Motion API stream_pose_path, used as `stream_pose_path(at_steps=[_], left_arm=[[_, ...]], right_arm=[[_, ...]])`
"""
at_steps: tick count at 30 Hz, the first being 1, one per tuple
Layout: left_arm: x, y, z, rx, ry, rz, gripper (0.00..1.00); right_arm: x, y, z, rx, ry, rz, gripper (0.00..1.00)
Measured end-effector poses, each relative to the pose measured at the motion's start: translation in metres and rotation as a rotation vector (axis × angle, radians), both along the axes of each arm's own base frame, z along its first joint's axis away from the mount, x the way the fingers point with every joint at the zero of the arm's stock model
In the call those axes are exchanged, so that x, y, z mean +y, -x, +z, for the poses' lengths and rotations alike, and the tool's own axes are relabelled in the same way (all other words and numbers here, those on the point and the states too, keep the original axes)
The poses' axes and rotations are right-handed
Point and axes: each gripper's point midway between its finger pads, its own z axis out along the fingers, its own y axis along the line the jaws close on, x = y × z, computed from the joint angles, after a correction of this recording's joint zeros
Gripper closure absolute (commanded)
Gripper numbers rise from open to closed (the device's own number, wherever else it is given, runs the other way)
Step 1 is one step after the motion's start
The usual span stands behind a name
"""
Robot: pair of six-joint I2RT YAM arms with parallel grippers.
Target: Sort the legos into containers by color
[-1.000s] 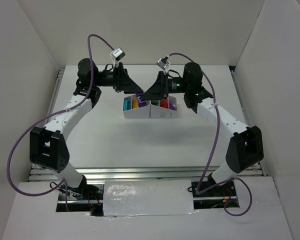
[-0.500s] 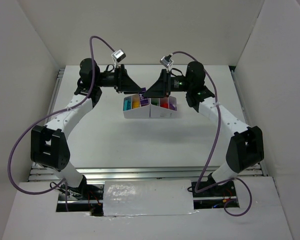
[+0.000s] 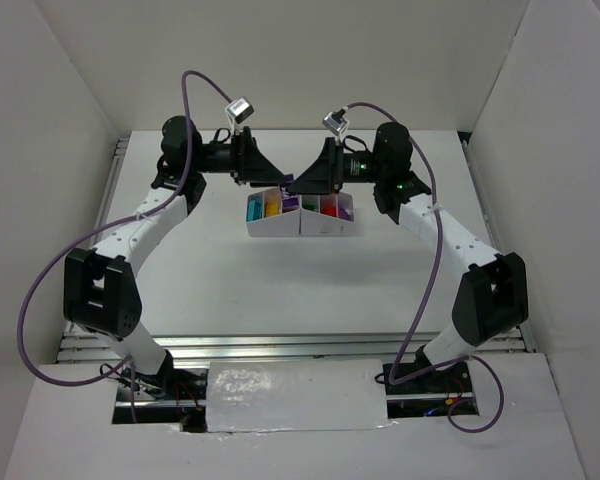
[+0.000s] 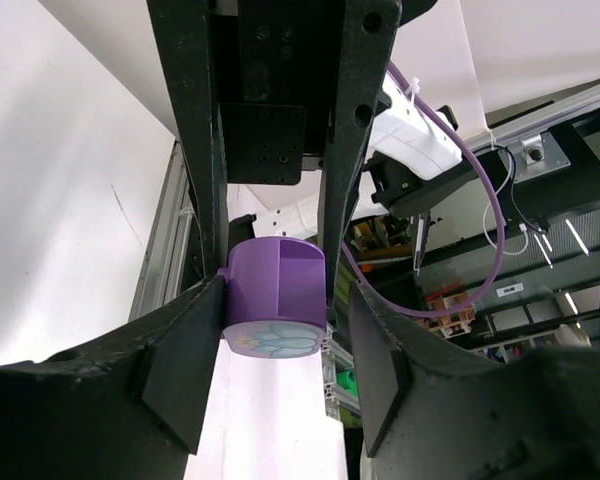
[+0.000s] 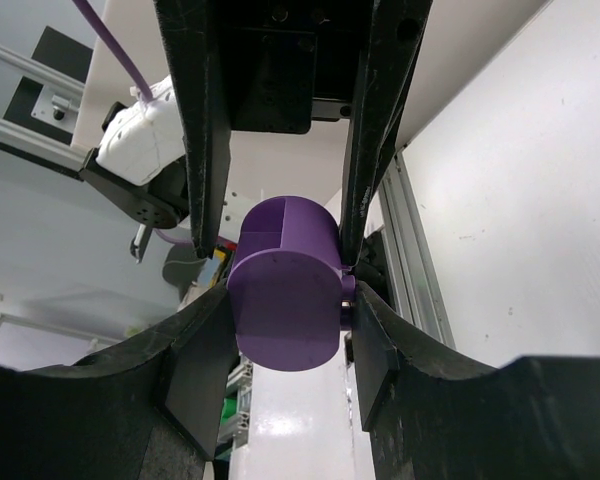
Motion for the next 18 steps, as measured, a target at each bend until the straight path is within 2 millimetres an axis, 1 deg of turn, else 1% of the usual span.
stream_pose_path(at_steps=[3,4,5,10,14,16,18], left_arm=[[-0.0008,-0.0021,-0.0015,0.002,0.000,0.003,0.40],[-0.0010,-0.0026,-0.0020,0.001,0.001,0.003,0.36],[-0.0011,-0.0030,-0.0023,0.001,0.001,0.002,0.35],[-0.0012,-0.0031,-0.0009,-0.010,0.005,0.002,0.36],[-0.0013,-0.0033,0.0015,-0.021,0.009,0.002,0.31],[-0.0013,-0.0031,0.0030,-0.018,0.012,0.001,0.32],[-0.0012,-0.0030,0.0041,-0.024,0.015,0.001,0.36]], right_arm=[[-0.0008,-0.0009,0.0001,0.000,0.000,-0.003,0.98],[-0.0007,-0.0012,0.0003,0.000,-0.001,-0.005,0.98],[-0.0007,-0.0012,0.0003,0.000,-0.001,-0.005,0.98],[-0.0013,-0.0021,0.0020,0.013,-0.003,-0.009,0.98],[-0.0013,-0.0024,0.0049,0.019,-0.007,-0.010,0.98],[-0.0017,-0.0027,0.0061,0.025,-0.010,-0.009,0.98],[-0.0015,-0.0025,0.0077,0.029,-0.013,-0.007,0.98]])
